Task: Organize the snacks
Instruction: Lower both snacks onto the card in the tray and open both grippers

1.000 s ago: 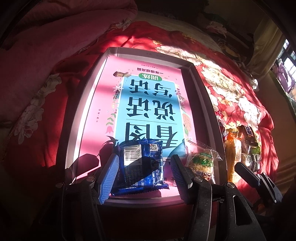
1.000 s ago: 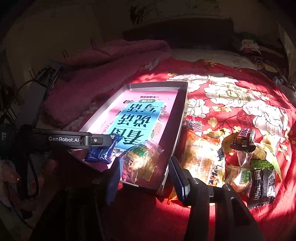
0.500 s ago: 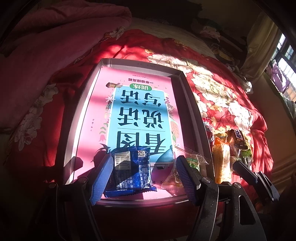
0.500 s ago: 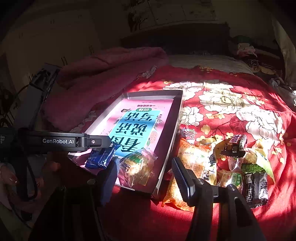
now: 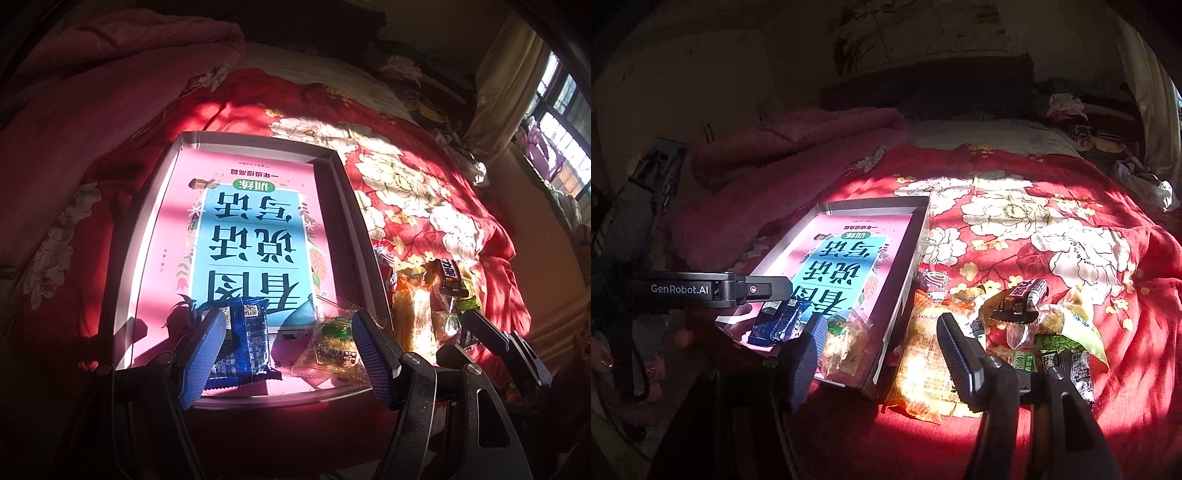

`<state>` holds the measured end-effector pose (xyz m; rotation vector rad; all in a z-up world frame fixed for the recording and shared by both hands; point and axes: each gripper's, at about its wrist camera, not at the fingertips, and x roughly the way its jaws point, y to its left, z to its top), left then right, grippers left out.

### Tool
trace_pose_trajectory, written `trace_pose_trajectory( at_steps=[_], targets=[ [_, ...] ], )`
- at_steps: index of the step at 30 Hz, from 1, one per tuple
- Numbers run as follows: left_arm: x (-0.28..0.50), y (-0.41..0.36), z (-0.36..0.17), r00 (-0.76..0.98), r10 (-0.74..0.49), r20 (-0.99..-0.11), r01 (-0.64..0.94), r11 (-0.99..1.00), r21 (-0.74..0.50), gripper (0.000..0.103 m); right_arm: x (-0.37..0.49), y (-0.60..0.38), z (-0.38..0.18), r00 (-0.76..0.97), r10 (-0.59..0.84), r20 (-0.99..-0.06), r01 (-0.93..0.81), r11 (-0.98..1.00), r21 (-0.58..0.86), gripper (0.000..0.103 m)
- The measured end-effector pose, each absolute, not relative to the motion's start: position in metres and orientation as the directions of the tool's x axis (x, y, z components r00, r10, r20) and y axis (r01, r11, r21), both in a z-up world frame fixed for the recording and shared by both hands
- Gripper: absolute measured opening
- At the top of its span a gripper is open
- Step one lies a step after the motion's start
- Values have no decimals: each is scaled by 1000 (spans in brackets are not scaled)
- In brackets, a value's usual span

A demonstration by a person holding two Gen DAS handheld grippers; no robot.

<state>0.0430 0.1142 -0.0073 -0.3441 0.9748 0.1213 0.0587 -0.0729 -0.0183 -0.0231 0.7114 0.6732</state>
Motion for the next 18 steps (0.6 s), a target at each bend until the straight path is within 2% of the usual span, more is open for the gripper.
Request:
trace_pose_trajectory(
  at_steps=[18],
  targets=[
    [49,77,7,567,-81,-820,-180,959,-219,73,60,-111,-13,600,533,-597,-513,829,224,62]
  ],
)
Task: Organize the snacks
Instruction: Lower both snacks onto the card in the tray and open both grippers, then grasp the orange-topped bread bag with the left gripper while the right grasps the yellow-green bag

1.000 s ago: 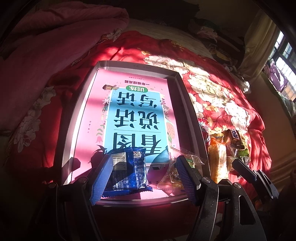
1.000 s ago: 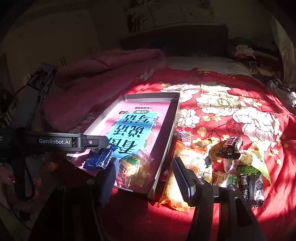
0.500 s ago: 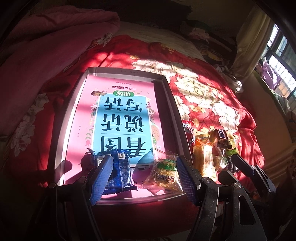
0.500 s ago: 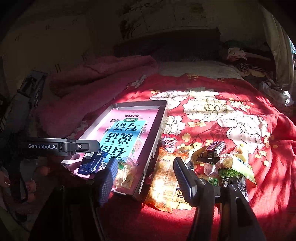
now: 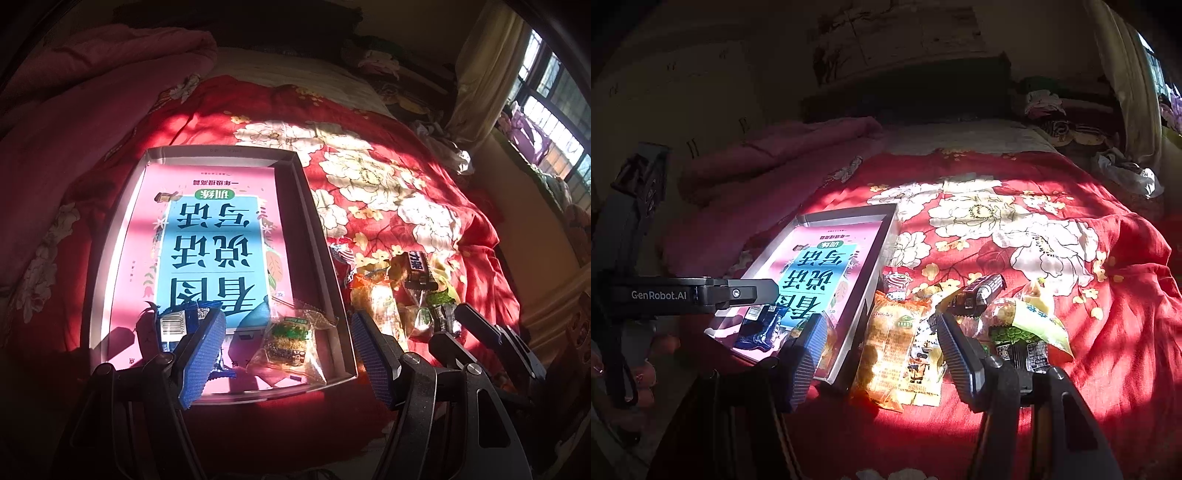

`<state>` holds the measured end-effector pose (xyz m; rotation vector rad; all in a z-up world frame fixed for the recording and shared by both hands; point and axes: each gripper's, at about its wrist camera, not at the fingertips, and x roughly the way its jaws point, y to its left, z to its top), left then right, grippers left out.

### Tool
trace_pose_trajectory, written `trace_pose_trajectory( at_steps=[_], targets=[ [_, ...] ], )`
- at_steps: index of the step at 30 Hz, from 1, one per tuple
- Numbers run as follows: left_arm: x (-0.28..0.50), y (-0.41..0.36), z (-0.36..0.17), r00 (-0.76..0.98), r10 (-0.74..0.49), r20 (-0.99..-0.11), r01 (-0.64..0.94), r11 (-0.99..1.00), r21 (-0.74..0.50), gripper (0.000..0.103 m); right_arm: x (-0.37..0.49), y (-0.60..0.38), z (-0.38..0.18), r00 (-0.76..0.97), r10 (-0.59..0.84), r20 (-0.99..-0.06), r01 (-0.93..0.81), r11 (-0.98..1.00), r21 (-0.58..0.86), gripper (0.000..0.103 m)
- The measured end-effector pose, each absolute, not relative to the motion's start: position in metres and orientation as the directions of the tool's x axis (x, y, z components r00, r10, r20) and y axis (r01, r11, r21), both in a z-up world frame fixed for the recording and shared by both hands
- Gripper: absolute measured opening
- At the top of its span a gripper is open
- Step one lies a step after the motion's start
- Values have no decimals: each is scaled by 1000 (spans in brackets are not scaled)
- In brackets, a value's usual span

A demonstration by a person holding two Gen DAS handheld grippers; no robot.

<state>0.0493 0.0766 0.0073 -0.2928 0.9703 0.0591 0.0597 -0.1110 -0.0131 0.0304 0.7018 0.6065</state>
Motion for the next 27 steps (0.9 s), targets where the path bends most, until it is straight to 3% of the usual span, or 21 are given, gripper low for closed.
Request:
trace_pose_trajectory(
  at_steps=[27],
  targets=[
    [73,-2,-1,495,-147,-856,-56,978,-200,73,77,-185,-19,663,463,-589,-360,886,291,62]
  ],
)
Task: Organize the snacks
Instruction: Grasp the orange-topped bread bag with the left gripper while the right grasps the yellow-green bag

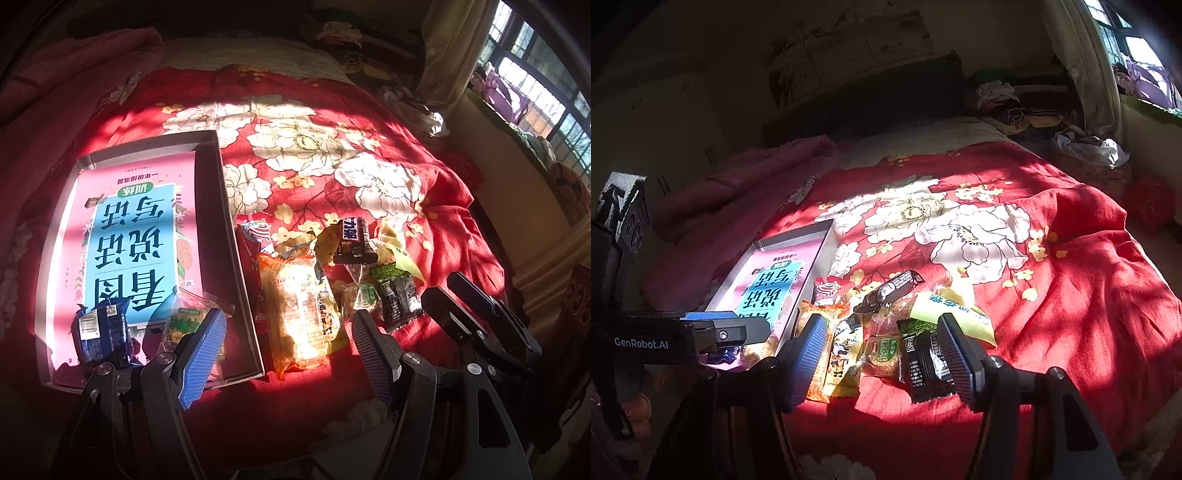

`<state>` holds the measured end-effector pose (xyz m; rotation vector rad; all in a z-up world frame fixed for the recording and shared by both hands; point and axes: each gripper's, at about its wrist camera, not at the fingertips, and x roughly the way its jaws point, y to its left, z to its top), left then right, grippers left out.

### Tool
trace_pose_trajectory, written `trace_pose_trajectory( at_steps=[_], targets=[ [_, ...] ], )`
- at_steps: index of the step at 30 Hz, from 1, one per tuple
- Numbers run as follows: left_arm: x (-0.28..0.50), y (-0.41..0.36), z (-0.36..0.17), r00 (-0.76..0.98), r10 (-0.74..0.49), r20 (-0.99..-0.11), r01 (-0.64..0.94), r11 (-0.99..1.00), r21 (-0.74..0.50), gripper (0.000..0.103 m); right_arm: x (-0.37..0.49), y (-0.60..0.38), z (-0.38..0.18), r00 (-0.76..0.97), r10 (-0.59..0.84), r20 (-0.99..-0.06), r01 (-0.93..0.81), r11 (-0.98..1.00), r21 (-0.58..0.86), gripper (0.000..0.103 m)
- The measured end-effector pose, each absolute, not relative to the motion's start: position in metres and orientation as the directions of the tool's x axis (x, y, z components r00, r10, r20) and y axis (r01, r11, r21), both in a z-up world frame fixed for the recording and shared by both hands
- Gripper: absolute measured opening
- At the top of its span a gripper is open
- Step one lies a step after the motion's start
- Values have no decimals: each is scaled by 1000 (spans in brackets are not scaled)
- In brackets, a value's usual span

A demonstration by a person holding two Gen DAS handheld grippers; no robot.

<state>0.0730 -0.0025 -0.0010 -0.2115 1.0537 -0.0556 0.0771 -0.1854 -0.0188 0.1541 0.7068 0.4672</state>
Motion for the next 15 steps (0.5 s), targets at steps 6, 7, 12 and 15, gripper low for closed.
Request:
trace_pose_trajectory(
  at_steps=[6,7,12,15],
  targets=[
    [79,-17,-13,466,-167,-869,-41,977,-210,73,87,-202,-25,667,434,-605,-317,901,297,62],
    [81,-19,-15,460,-167,-872,-38,978,-207,72,89,-205,-26,666,432,-609,-310,902,301,62],
    [86,-27,-26,433,-172,-885,-24,979,-202,72,100,-217,-34,657,419,-627,-276,907,317,62],
    [89,-29,-29,429,-171,-887,-24,979,-201,72,104,-221,-38,651,418,-633,-260,907,331,62]
  ],
)
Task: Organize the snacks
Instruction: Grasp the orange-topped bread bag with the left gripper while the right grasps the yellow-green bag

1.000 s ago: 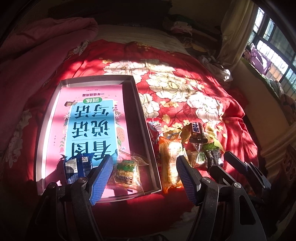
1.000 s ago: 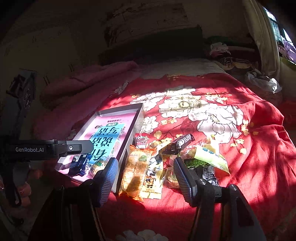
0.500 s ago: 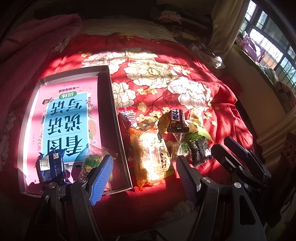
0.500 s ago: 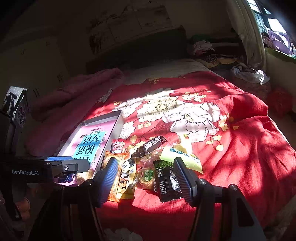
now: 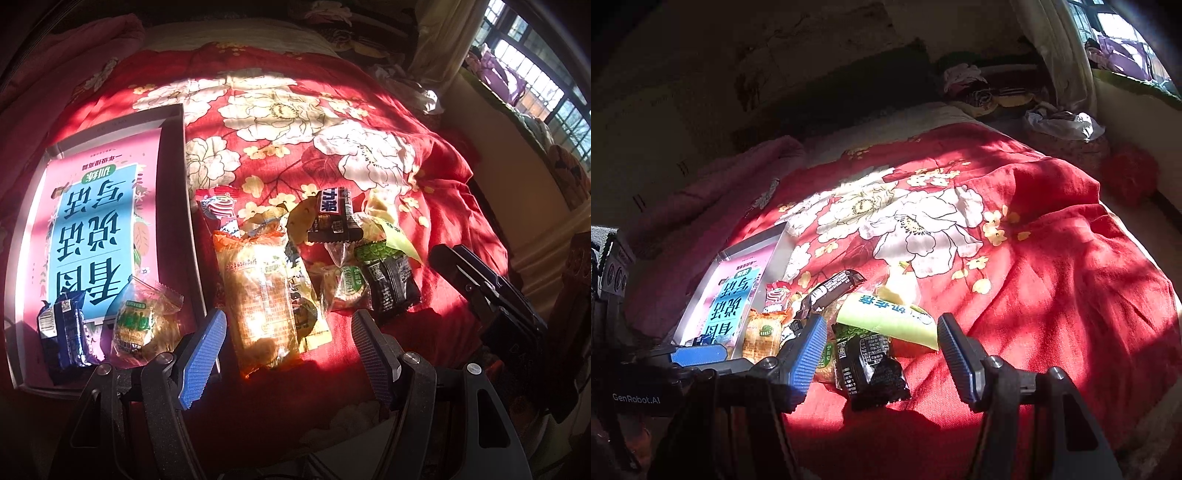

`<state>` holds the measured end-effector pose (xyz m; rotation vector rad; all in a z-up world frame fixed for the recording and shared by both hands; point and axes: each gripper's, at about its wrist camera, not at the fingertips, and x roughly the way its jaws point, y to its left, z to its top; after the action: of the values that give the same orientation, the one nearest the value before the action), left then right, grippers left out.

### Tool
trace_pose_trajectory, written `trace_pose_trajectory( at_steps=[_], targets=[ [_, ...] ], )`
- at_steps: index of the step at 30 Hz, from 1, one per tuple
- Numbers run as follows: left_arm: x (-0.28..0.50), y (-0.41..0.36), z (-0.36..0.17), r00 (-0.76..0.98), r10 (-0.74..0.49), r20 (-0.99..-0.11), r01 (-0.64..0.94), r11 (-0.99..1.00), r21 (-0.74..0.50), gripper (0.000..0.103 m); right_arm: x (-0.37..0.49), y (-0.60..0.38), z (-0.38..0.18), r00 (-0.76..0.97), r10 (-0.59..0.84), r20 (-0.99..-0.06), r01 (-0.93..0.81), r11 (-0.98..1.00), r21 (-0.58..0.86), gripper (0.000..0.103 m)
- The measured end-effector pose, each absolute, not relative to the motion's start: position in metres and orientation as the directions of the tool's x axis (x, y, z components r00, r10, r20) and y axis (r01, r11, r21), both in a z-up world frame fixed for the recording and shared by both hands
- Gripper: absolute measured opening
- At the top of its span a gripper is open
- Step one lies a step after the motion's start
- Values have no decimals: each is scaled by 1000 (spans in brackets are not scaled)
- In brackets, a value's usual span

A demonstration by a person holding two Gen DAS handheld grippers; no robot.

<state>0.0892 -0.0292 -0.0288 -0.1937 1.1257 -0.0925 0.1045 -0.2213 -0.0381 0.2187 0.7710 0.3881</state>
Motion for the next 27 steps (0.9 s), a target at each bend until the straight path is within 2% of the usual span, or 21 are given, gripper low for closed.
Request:
trace_pose_trajectory(
  at_steps=[3,8,18,27],
  targets=[
    [93,-28,-31,423,-167,-891,-33,979,-200,72,106,-223,-39,651,419,-633,-257,906,335,62],
    [100,-31,-38,403,-133,-905,-48,985,-166,62,110,-223,-42,643,421,-640,-256,906,338,62],
    [106,-34,-54,357,-75,-931,-72,992,-108,61,130,-225,-52,613,433,-661,-248,900,359,62],
    [112,-36,-55,369,-69,-927,-77,992,-105,61,171,-220,-76,516,502,-694,-229,862,453,62]
  ],
)
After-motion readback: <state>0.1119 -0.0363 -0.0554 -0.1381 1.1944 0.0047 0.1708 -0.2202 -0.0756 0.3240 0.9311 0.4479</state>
